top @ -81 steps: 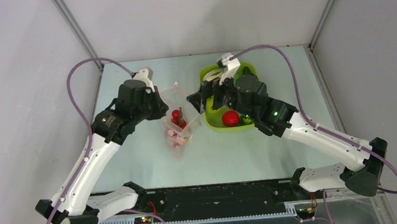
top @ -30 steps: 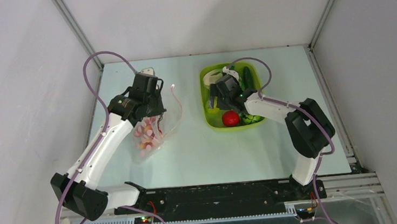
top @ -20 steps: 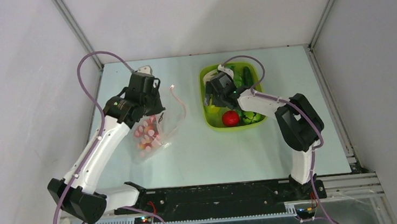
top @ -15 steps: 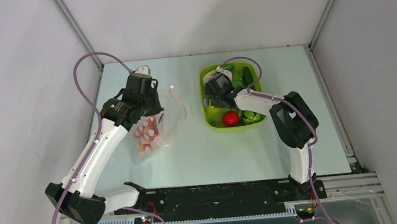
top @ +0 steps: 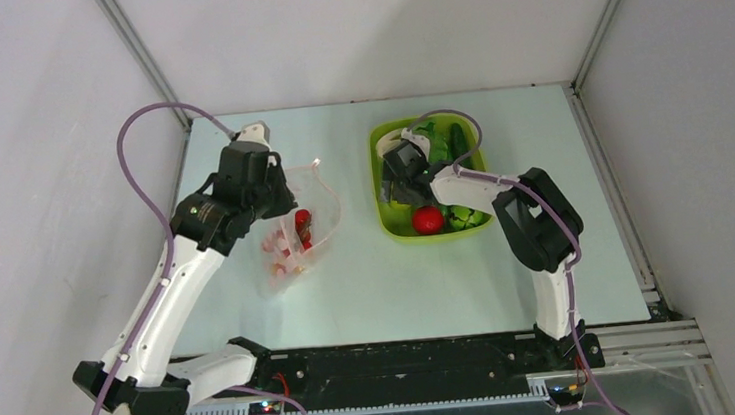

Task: Place the food in the zip-top bag and seal the zipper
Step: Pick up the fake fruit from the bin, then place the fake fruit in the zipper food storage bag.

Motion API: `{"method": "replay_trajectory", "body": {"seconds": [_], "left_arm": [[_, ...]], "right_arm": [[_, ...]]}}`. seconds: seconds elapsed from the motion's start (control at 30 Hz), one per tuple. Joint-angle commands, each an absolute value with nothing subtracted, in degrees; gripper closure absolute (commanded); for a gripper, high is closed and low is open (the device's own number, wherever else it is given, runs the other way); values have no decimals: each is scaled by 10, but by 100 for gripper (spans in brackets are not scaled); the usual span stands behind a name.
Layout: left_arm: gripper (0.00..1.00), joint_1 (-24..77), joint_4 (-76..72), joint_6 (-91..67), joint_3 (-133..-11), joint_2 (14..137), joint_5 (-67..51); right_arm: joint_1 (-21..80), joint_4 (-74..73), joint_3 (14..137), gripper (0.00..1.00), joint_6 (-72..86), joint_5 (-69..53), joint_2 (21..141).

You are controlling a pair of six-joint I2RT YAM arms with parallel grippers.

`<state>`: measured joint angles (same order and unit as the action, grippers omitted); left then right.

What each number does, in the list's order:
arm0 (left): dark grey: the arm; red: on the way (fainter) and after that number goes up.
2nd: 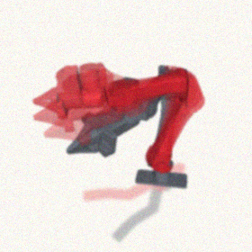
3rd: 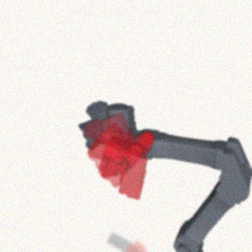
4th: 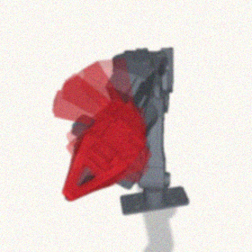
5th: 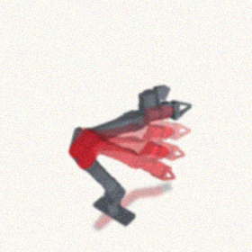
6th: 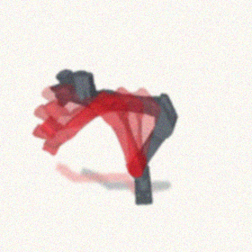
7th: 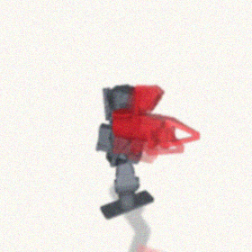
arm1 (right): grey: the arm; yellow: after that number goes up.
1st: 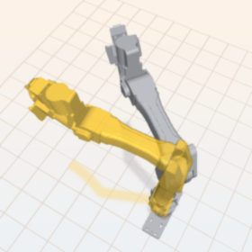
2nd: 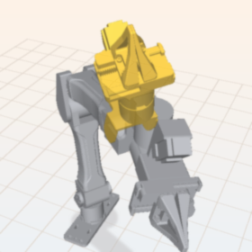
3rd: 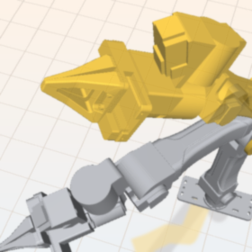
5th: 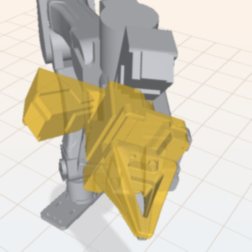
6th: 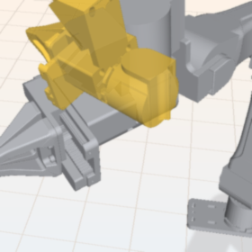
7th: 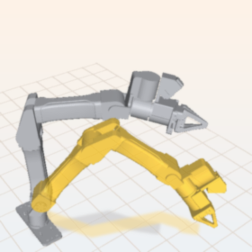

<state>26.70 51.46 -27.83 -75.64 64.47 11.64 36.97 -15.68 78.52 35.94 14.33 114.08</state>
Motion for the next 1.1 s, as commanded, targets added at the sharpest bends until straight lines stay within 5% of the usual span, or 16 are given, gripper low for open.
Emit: {"method": "replay_trajectory", "body": {"seconds": [0.0, 0.3, 0.57, 1.07], "left_arm": [[97, 265, 491, -265, -748, 636, 104], [98, 265, 488, -265, -743, 641, 89], [99, 265, 488, -265, -743, 639, 86], [100, 265, 486, -267, -740, 632, 80]], "right_arm": [[375, -168, 804, 51, 348, 187, 1090], [380, -164, 765, 60, 314, 202, 954], [439, -68, 729, 60, 262, 89, 797], [531, 152, 733, 58, 259, -107, 811]]}}
